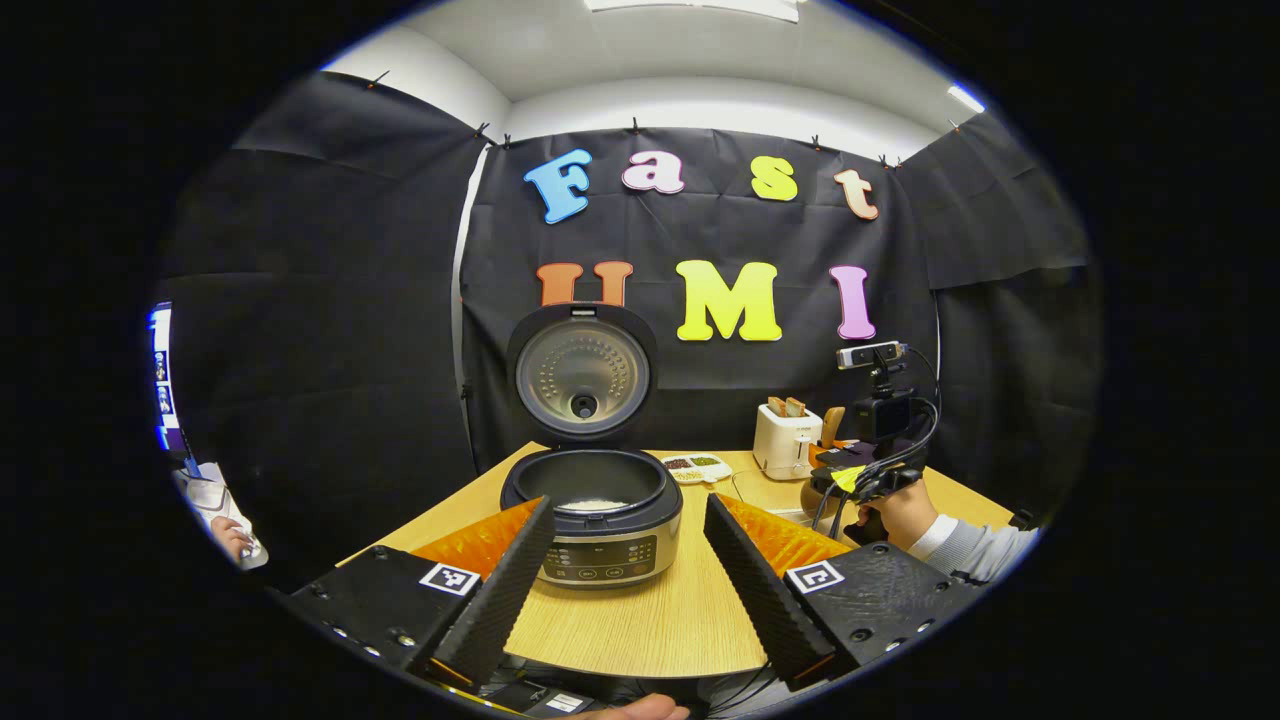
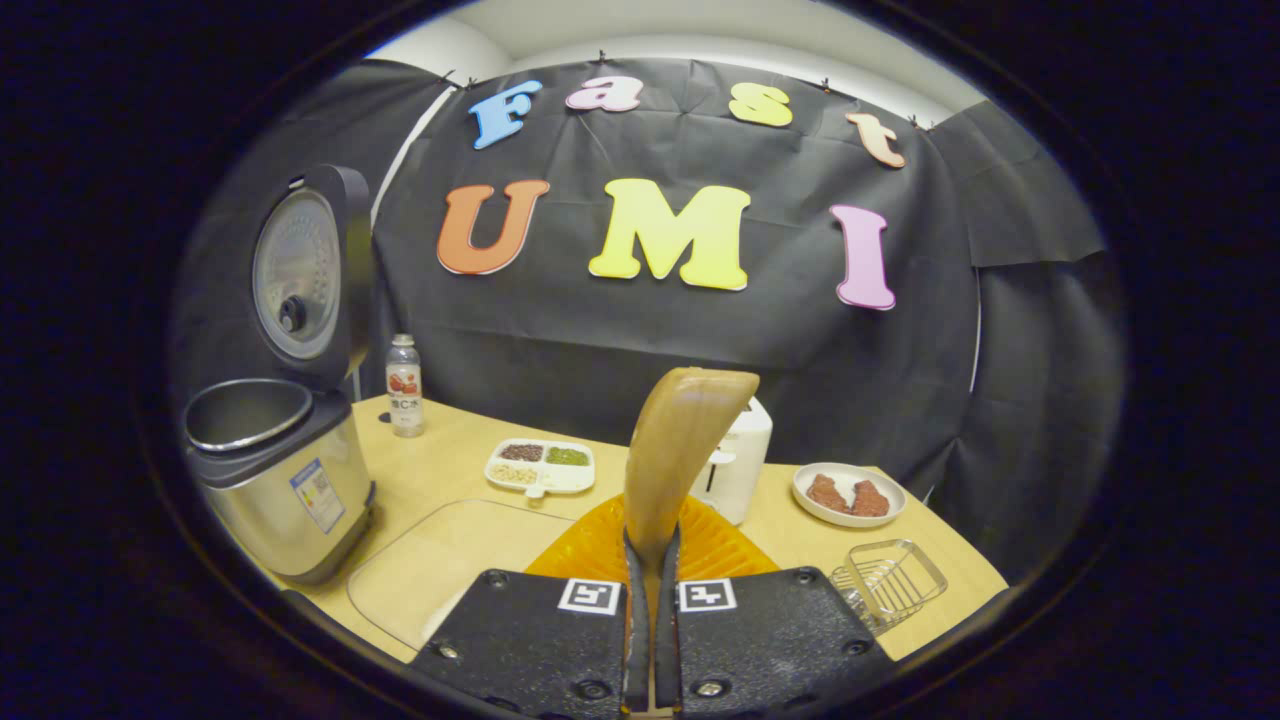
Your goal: Close the left gripper, press the button to open the rice cooker; take a wooden spoon from the chopstick holder with the right hand, scoop a spoonful of rice and pour it into the rice cooker, then put the wooden spoon back into the chopstick holder.
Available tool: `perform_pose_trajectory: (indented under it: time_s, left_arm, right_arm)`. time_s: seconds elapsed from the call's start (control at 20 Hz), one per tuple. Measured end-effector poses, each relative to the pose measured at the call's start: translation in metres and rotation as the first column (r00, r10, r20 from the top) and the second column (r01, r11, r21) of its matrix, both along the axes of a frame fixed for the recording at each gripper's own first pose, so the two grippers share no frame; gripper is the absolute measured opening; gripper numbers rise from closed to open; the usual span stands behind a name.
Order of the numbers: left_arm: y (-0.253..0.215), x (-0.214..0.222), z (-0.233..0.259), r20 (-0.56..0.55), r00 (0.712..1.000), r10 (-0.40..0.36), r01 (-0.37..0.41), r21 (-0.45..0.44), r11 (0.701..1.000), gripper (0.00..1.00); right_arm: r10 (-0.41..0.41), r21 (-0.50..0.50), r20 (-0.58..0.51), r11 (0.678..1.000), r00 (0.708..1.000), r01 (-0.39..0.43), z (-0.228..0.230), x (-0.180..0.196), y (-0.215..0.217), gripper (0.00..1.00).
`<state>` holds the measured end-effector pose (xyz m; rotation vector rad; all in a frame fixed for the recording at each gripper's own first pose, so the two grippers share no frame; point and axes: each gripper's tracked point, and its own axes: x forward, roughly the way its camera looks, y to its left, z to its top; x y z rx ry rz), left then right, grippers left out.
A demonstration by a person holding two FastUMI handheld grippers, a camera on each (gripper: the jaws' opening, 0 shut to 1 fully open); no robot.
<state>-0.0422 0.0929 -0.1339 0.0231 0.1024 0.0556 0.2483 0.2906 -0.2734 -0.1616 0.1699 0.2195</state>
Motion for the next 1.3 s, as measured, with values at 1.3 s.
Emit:
perform_pose_trajectory:
  time_s: [1.3]
  left_arm:
    - [-0.002,0.005,-0.016,-0.056,0.998,0.004,-0.005,-0.013,1.000,0.96]
  right_arm:
    - [0.277,0.795,-0.352,0.592,0.894,0.130,-0.025,-0.032,0.053,0.08]
